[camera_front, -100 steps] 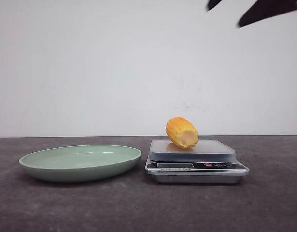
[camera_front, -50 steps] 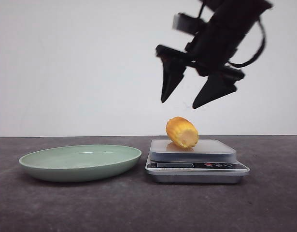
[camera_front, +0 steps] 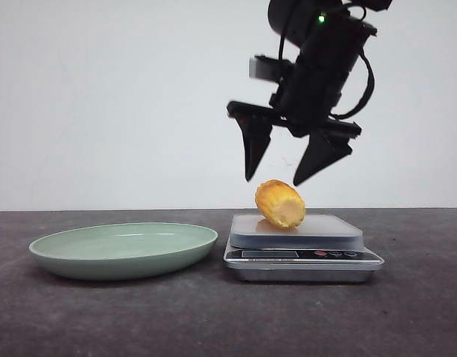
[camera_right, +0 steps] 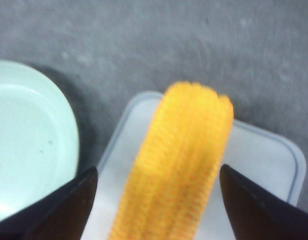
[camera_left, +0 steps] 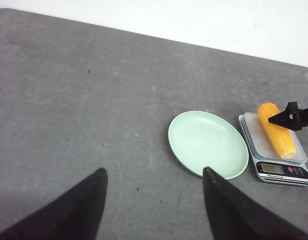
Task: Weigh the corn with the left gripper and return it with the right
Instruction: 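Lower the right gripper over the corn on the scale and close it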
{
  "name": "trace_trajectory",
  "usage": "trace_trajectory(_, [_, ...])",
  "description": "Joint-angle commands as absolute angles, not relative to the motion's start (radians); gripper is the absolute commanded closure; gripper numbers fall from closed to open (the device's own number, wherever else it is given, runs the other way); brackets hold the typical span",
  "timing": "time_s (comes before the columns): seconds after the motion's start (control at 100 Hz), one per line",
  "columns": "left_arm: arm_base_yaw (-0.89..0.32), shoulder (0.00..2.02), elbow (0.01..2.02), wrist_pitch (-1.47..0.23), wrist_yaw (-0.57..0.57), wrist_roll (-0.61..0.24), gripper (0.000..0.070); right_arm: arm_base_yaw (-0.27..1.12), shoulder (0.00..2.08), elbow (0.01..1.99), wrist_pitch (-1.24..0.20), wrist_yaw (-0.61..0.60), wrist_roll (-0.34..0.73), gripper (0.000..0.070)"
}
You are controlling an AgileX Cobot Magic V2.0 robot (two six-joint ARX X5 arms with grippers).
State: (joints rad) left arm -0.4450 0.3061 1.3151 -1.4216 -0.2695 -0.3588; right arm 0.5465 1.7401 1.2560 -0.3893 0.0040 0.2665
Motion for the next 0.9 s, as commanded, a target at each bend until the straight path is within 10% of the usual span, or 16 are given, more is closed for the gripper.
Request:
trace_trajectory(0.0, [-0.446,0.303,1.328,-1.451,-0.269,-0.356,0.0356,0.551,1.758,1.275,-0.391,0.009,0.277,0.0220])
trace_trajectory(0.61, [-0.446,0.303,1.328,-1.451,-0.269,-0.349,0.0356,0.554,1.787,1.275,-0.488,-0.015,0.308,0.0301])
trace_trajectory(0.79, [-0.446,0.303,1.328,-1.451,-0.269,-0.344,0.0356,0.562,1.790,1.275,-0.493,-0.012,0.307,0.0691])
trace_trajectory(0.89, [-0.446,0.303,1.328,-1.451,-0.269,-0.340,0.0356,0.570,1.790,1.275,-0.476,0.003,0.305,0.0700])
